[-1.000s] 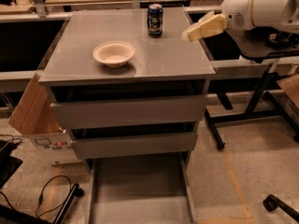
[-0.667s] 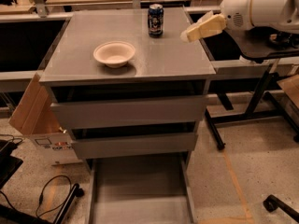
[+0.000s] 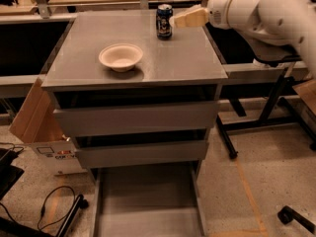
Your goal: Place pepsi can into bottom drawer
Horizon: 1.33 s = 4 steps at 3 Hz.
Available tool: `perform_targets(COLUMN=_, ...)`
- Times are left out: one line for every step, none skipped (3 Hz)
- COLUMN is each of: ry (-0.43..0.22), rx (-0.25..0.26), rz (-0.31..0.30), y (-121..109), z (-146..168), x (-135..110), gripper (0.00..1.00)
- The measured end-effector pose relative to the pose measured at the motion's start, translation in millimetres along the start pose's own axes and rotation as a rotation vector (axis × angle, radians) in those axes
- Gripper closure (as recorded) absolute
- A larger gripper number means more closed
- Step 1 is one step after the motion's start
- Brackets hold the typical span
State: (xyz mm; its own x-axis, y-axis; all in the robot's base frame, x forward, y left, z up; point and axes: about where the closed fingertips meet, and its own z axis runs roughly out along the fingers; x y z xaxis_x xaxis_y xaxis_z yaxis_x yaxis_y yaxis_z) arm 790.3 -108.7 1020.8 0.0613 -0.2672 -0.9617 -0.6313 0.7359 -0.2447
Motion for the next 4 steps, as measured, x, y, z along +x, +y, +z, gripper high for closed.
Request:
perform_targets(ry=-0.066, rx=0.102, rz=0.070, y=-31, z=45, x=0, gripper=0.00)
perform_targets(ry=-0.093, rx=0.178, rz=0.131, y=-55, z=88, x=7, gripper=0.00)
perform_targets(ry=-0.076, rx=0.219, rz=0.155, y=-70, z=126, x=19, gripper=0.00)
perform_targets(ry=-0.043, rx=0.229, rz=0.173, y=-74, z=153, x=32, gripper=0.00)
